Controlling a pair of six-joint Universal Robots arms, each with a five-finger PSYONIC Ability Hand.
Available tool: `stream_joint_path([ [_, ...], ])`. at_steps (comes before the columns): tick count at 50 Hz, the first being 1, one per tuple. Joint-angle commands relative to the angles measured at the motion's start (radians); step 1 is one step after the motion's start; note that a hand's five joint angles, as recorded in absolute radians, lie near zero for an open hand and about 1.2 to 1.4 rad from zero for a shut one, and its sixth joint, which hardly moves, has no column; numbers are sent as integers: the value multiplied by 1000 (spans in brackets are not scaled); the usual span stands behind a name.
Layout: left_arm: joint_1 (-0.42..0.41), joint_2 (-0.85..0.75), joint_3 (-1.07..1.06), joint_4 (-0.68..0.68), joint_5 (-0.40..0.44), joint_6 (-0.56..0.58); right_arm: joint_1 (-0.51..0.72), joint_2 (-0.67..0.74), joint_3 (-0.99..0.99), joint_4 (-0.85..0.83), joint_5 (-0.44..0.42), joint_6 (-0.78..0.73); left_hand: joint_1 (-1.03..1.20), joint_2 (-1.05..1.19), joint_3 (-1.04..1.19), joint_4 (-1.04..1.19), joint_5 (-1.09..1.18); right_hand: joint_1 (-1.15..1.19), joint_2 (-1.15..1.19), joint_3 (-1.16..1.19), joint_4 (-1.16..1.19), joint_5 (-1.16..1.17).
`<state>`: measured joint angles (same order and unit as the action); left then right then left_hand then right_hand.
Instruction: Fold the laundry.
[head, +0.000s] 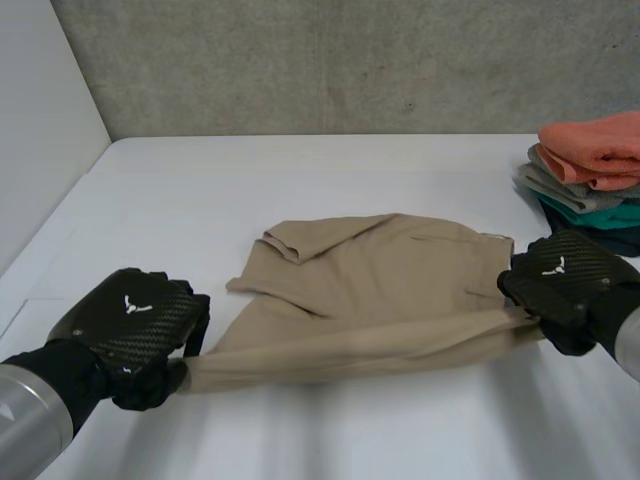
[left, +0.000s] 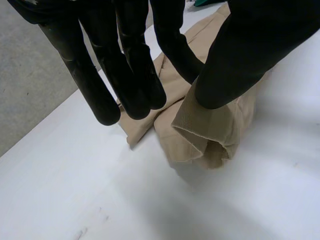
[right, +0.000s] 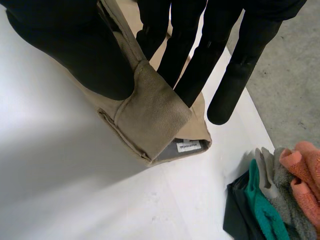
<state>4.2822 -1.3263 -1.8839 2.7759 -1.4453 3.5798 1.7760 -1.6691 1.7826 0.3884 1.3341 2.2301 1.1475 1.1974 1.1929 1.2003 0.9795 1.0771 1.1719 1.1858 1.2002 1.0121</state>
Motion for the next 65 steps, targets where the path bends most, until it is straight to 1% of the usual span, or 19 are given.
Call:
stream_joint_path([
  [1,-4,-227,12,232,-9,8,-3,116,-31,-6,3,2,249,199,203,196,242,319,224,210,196,210],
  [6,-6,-447,121,427,-18,59,13,388,-195,-54,52,35,249,199,203,196,242,319,224,210,196,210],
  [12,-27,-695,485,662,-47,157,60,500,-448,-167,143,157,249,199,203,196,242,319,224,210,196,210],
  [13,-25,-715,546,700,-53,166,91,511,-545,-275,152,196,249,199,203,196,242,319,224,210,196,210],
  [14,-22,-750,640,784,-62,178,97,511,-567,-323,152,209,249,199,203,196,242,319,224,210,196,210],
  [16,-22,-772,690,850,-63,191,108,508,-597,-411,149,236,249,199,203,196,242,319,224,210,196,210],
  [18,-21,-797,779,1001,-63,224,123,505,-624,-590,143,304,249,199,203,196,242,319,224,210,196,210],
  [20,-21,-804,819,1108,-58,238,132,500,-626,-725,139,345,249,199,203,196,242,319,224,210,196,210],
  [21,-22,-803,835,1161,-56,246,138,496,-626,-861,132,380,249,199,203,196,242,319,224,210,196,210],
  [22,-18,-803,857,1264,-56,251,140,494,-626,-926,135,393,249,199,203,196,242,319,224,210,196,210],
  [26,-15,-803,881,1393,-63,219,141,514,-621,-1172,140,453,249,199,203,196,242,319,224,210,196,210],
  [31,-13,-808,823,1302,-73,172,163,561,-623,-1186,128,468,249,199,203,196,242,319,224,210,196,210],
  [36,-16,-731,607,1161,-110,139,166,601,-594,-1105,123,468,249,199,203,196,242,319,224,210,196,210],
  [45,-33,-596,217,1079,-116,105,154,624,-462,-830,112,434,249,199,203,196,242,319,224,210,196,210],
  [50,-64,-525,63,953,-116,103,154,608,-320,-679,82,324,249,199,203,196,242,319,224,210,196,210],
  [54,-101,-443,-4,773,-118,103,152,574,-214,-599,47,214,249,199,203,196,242,319,224,210,196,210],
  [60,-125,-280,-47,368,-121,105,154,401,-88,-475,50,103,249,199,203,196,242,319,224,210,196,210],
  [62,-139,-219,-49,204,-122,102,151,352,-65,-372,57,80,249,199,203,196,242,319,224,210,196,210],
  [65,-153,-174,-52,81,-115,97,146,304,-57,-228,74,82,249,199,203,196,242,319,224,210,196,210],
])
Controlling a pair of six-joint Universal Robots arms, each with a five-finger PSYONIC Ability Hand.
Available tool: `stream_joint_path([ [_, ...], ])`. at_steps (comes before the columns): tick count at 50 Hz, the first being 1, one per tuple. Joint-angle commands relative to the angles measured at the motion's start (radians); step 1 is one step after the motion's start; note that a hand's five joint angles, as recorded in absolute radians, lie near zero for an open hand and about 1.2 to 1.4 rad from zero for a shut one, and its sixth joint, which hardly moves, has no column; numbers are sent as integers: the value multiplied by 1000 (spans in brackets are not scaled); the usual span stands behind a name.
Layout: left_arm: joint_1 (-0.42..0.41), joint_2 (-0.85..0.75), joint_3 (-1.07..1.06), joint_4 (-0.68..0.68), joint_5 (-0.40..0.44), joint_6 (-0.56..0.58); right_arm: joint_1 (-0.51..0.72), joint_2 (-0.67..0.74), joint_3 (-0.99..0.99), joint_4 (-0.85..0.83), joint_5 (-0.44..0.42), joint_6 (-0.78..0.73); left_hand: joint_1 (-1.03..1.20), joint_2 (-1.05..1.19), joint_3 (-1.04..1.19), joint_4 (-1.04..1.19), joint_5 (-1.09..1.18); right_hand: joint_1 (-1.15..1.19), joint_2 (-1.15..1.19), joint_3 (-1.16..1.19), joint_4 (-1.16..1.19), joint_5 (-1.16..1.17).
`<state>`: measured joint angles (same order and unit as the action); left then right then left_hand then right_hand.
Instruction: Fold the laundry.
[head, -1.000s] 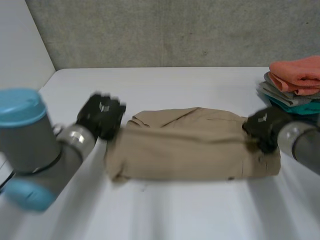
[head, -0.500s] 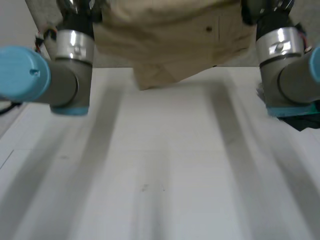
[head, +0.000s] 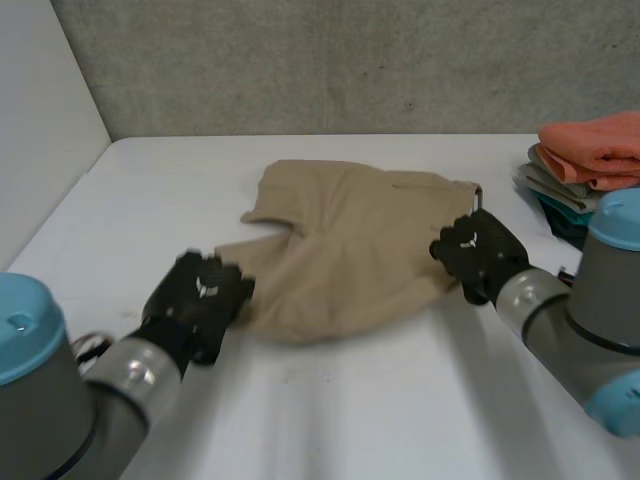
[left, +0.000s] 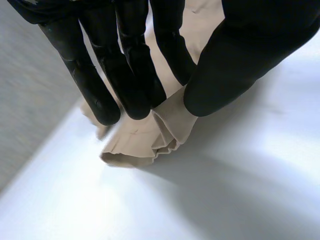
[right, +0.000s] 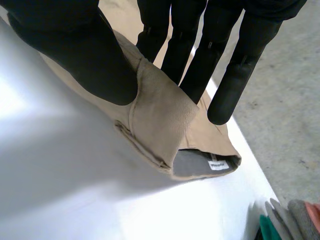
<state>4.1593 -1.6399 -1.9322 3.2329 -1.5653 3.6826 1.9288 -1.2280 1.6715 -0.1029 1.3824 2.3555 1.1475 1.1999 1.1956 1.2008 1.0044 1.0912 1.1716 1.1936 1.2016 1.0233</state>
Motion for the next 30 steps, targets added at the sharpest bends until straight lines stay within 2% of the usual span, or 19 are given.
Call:
stream_joint_path([
  [1,-34,158,-2,-413,8,-6,-11,-148,57,290,24,-42,249,196,201,195,217,305,225,203,195,198],
  [9,-39,141,1,-291,-4,7,-51,-173,119,339,32,-45,249,196,201,195,217,305,225,203,195,198],
  [16,-39,69,51,-260,7,11,-67,-196,125,336,27,-44,249,196,201,195,217,305,225,203,195,198],
  [19,-37,-33,134,-161,5,10,-83,-197,106,321,17,-41,249,196,201,195,217,305,225,203,195,198],
  [23,-28,-201,271,11,4,14,-93,-131,34,235,26,-27,249,196,201,195,217,305,225,203,195,198],
  [30,-1,-527,610,248,5,56,-83,47,-122,25,108,30,249,196,201,195,217,305,225,203,195,198],
])
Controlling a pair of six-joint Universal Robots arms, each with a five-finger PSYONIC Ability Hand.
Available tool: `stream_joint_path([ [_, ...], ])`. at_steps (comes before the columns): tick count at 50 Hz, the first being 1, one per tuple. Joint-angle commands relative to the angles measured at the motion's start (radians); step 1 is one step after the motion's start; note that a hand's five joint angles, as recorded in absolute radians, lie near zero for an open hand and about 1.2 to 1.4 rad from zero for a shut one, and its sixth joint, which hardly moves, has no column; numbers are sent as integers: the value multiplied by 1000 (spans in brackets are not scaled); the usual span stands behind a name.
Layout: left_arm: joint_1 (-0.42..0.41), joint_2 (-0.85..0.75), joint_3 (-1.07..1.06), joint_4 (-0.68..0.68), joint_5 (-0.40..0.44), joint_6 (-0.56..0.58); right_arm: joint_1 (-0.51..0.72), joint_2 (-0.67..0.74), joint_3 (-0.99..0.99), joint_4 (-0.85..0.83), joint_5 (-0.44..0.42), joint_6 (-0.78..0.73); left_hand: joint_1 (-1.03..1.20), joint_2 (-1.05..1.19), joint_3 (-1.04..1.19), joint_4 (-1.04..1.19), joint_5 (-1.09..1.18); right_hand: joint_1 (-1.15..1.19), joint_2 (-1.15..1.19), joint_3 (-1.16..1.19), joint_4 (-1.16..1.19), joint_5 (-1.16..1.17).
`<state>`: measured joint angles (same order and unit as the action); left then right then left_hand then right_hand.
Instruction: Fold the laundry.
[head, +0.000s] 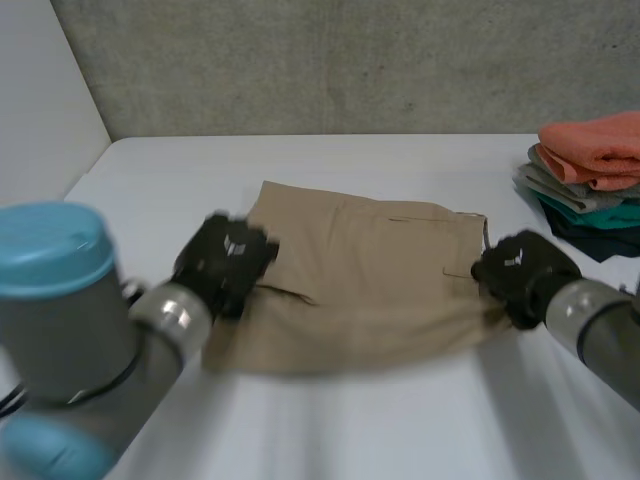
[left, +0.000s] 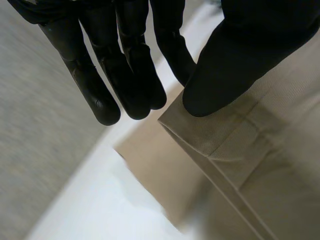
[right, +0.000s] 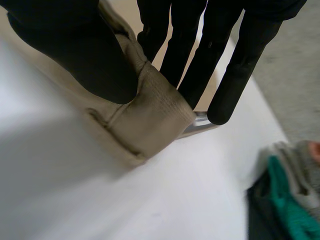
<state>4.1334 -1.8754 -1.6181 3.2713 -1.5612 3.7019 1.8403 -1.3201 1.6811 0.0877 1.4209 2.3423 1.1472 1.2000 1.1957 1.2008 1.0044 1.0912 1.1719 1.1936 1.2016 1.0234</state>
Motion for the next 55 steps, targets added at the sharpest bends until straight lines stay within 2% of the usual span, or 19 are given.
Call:
stream_joint_path([
  [1,28,-333,338,228,1,47,5,177,-168,-195,91,45,249,196,201,195,217,305,224,203,195,198],
  [8,63,-663,737,350,13,188,4,366,-363,-292,112,43,249,196,201,195,217,305,224,203,195,198],
  [14,97,-890,1048,430,38,201,5,565,-555,-457,112,45,249,196,201,195,217,305,224,203,195,198],
  [20,122,-1033,1245,446,52,196,5,722,-695,-598,112,48,249,196,201,195,217,305,224,203,195,198],
  [25,136,-1056,1258,462,55,158,10,806,-800,-629,108,49,249,196,201,195,217,260,179,157,149,153],
  [26,136,-1055,1255,469,55,149,10,818,-813,-629,108,51,249,196,201,195,217,-66,-147,-169,-177,-173],
  [27,136,-1055,1247,473,55,136,10,835,-830,-628,115,52,249,196,201,195,217,-917,-997,-1019,-1027,-1023],
  [28,131,-1051,1221,481,50,116,11,841,-833,-628,118,52,-683,-736,-732,-737,-715,-917,-997,-1019,-1027,-1023],
  [29,128,-1047,1206,484,44,109,11,841,-831,-626,118,55,-973,-1025,-1021,-1026,-1004,-917,-997,-1019,-1027,-1023],
  [30,125,-1042,1190,488,44,104,13,832,-819,-620,119,67,-886,-938,-934,-939,-917,-917,-997,-1019,-1027,-1023],
  [32,119,-1018,1135,499,41,98,14,785,-764,-591,119,109,-973,-1025,-1021,-1026,-1004,-917,-997,-1019,-1027,-1023],
  [35,100,-865,965,505,17,89,11,681,-677,-531,119,175,-973,-1025,-1021,-1026,-1004,-917,-997,-1019,-1027,-1023],
  [40,93,-684,746,505,-13,47,-3,460,-519,-334,108,302,-973,-1025,-1021,-1026,-1004,-917,-997,-1019,-1027,-1023],
  [44,79,-532,562,502,-30,-35,-3,372,-437,-194,105,383,-973,-1025,-1021,-1026,-1004,-917,-997,-1019,-1027,-1023],
  [49,71,-378,352,495,-37,-143,-22,357,-380,-112,96,442,-973,-1025,-1021,-1026,-1004,-901,-981,-1003,-1011,-1008],
  [55,70,-309,219,495,-37,-171,-50,404,-366,-115,43,454,-973,-1025,-1021,-1026,-1004,-786,-867,-889,-897,-893],
])
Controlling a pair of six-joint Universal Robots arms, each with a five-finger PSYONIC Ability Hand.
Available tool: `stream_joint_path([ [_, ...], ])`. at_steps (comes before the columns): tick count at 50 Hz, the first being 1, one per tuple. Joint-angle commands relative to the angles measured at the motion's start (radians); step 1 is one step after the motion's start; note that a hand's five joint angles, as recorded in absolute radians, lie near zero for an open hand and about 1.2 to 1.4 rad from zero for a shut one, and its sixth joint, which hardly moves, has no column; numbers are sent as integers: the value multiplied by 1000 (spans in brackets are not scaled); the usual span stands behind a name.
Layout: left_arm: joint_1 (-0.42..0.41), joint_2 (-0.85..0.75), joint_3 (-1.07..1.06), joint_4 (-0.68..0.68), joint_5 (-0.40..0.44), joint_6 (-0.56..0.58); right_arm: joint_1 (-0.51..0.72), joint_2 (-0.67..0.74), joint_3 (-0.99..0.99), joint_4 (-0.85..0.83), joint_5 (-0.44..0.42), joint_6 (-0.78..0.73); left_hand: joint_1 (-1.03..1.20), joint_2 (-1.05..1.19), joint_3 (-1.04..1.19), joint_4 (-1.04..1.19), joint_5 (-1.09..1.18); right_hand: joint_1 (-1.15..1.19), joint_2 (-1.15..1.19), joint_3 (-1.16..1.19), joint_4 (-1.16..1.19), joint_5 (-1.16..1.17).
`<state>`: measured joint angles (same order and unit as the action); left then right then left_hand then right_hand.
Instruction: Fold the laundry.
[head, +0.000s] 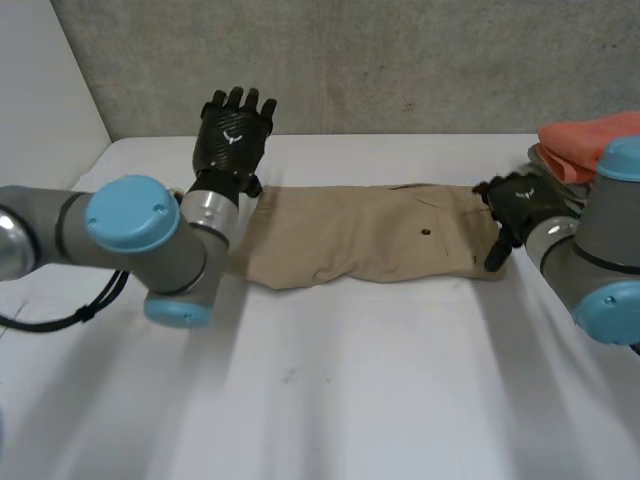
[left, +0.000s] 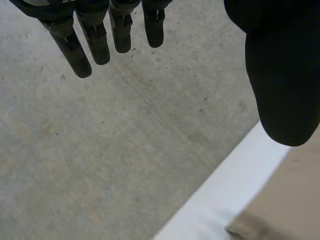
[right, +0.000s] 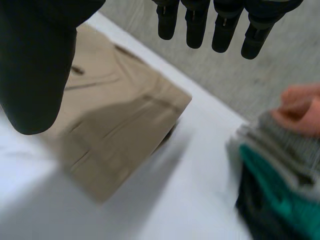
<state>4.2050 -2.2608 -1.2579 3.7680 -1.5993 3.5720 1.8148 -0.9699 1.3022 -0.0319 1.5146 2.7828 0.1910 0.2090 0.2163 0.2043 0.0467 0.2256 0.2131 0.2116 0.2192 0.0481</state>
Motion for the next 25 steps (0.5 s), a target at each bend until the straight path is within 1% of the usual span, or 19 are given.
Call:
stream_joint_path([
  [1,-2,79,-153,-2,1,-42,-25,66,8,4,-59,14,-17,-34,-42,-30,-47,97,110,111,103,100],
  [4,0,84,-181,1,1,-42,-26,108,-10,-14,-79,15,-17,-34,-42,-30,-47,188,200,202,194,191],
  [7,1,83,-189,0,-1,-42,-29,137,-23,-45,-79,15,-17,-34,-42,-30,-47,235,248,249,241,238],
  [10,3,80,-190,1,-2,-44,-29,169,-29,-89,-82,14,-17,-34,-42,-30,-47,370,382,384,376,373],
  [11,3,80,-190,0,-2,-44,-29,174,-29,-100,-82,14,-17,-34,-42,-30,-47,463,476,477,470,466],
  [12,3,80,-190,0,-2,-44,-29,174,-24,-120,-79,14,-17,-34,-42,-30,-47,857,869,871,863,860],
  [13,3,81,-190,0,-7,-44,-31,172,-21,-129,-77,14,-17,-34,-42,-30,-47,1128,1140,1142,1134,1131],
  [14,3,81,-190,-2,-10,-44,-32,169,-18,-140,-76,14,-17,-34,-42,-30,-47,1170,1183,1184,1177,1173],
  [19,1,90,-198,-4,-22,-45,-58,137,6,-166,-59,1,-17,-34,-42,-30,-47,1171,1183,1185,1177,1174],
  [22,1,109,-204,-4,-22,-45,-81,88,29,-158,-54,-12,-17,-34,-42,-30,-47,1171,1183,1185,1177,1174],
  [25,3,129,-218,-5,-22,-47,-95,43,74,-137,-54,-81,-17,-34,-42,-30,-47,1171,1183,1185,1177,1174],
])
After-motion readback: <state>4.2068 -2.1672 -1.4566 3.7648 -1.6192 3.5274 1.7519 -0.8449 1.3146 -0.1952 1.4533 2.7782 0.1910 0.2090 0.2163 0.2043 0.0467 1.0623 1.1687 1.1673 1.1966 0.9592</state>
